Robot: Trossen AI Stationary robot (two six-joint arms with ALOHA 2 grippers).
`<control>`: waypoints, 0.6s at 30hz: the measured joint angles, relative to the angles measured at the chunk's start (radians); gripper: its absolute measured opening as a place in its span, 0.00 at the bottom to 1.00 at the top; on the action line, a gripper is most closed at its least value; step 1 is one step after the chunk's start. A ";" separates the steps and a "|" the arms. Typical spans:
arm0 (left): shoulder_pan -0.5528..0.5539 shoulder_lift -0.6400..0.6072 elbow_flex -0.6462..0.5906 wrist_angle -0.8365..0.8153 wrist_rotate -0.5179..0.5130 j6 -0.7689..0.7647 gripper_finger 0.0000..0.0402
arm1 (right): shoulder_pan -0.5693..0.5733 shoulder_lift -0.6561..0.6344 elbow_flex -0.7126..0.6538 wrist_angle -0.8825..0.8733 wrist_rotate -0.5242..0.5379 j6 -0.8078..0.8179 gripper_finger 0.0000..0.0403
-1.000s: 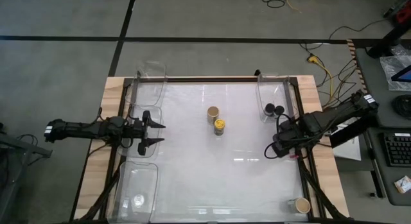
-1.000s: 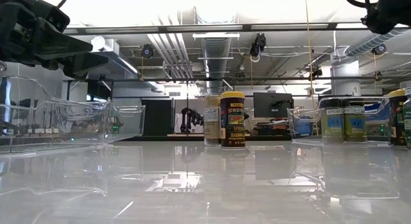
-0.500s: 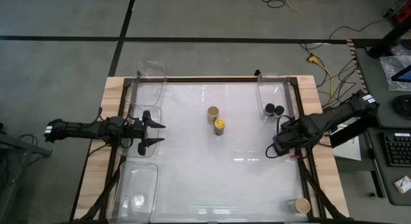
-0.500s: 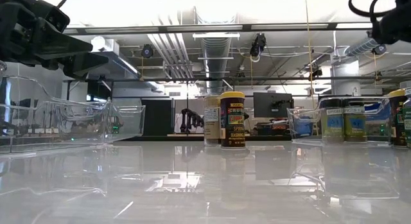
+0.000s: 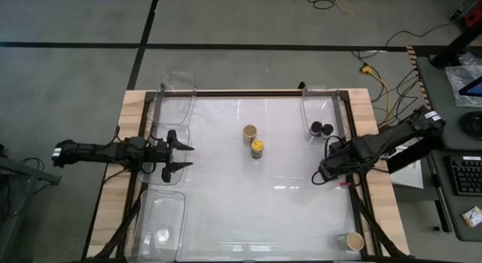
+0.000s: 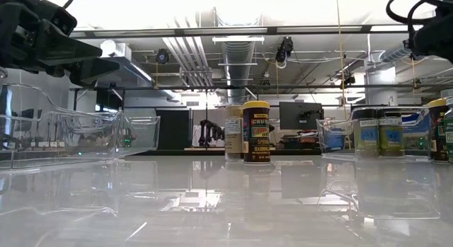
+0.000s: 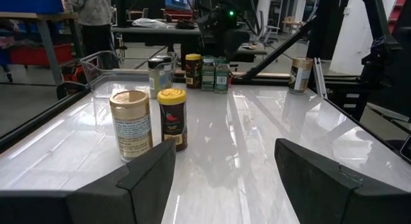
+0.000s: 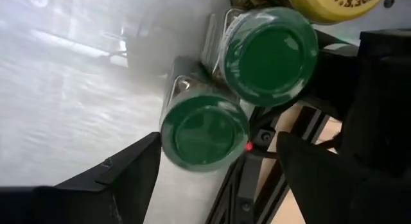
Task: Sort spices by type
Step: Move the bottom green spice bottle to the center of the table
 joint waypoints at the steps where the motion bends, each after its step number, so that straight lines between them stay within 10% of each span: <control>1: 0.000 0.000 0.000 0.000 0.000 0.000 0.63 | 0.000 0.000 -0.009 0.015 0.000 0.000 0.75; 18: 0.000 0.000 0.000 0.000 0.000 0.000 0.62 | 0.000 0.001 -0.084 0.108 0.072 0.087 0.75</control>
